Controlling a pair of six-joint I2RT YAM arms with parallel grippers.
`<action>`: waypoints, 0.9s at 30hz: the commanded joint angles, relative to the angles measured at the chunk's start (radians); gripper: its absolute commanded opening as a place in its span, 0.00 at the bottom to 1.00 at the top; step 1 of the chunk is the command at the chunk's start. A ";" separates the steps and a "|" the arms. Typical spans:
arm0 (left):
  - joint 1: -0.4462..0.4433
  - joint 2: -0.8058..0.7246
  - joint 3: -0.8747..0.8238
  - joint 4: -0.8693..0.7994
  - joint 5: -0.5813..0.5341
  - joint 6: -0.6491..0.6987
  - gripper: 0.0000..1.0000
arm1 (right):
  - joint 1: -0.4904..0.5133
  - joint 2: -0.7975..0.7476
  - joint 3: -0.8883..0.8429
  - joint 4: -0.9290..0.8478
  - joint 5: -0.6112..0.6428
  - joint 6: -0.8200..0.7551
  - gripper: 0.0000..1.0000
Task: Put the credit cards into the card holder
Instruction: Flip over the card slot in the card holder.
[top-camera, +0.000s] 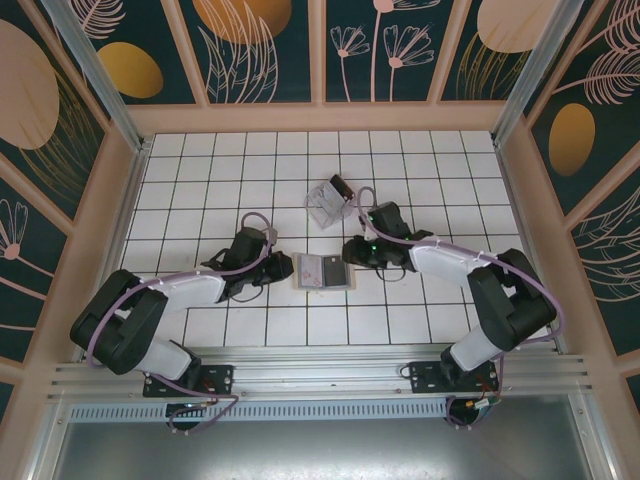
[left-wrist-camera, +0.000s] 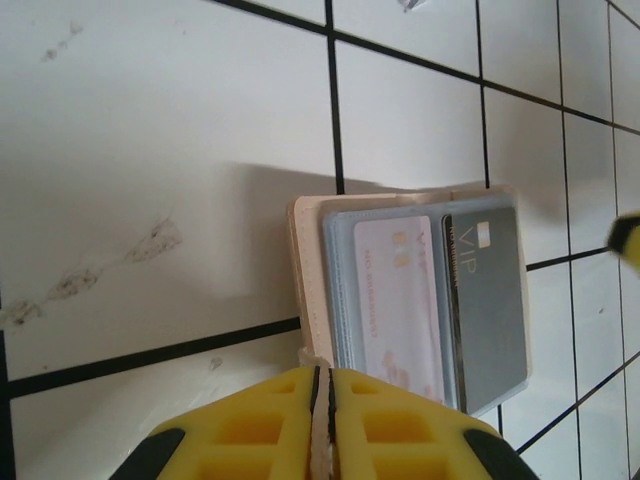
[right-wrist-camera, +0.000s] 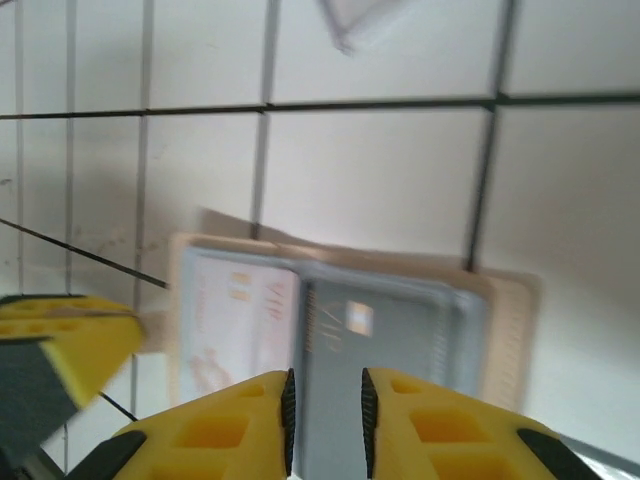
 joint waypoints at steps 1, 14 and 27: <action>-0.007 -0.003 0.030 -0.032 -0.012 0.030 0.13 | -0.036 -0.038 -0.068 0.044 -0.095 0.027 0.29; -0.006 0.065 0.013 -0.005 0.006 0.019 0.12 | -0.062 0.025 -0.128 0.192 -0.214 0.096 0.29; -0.007 0.071 0.002 0.030 0.023 0.005 0.12 | -0.045 0.067 -0.122 0.178 -0.164 0.081 0.29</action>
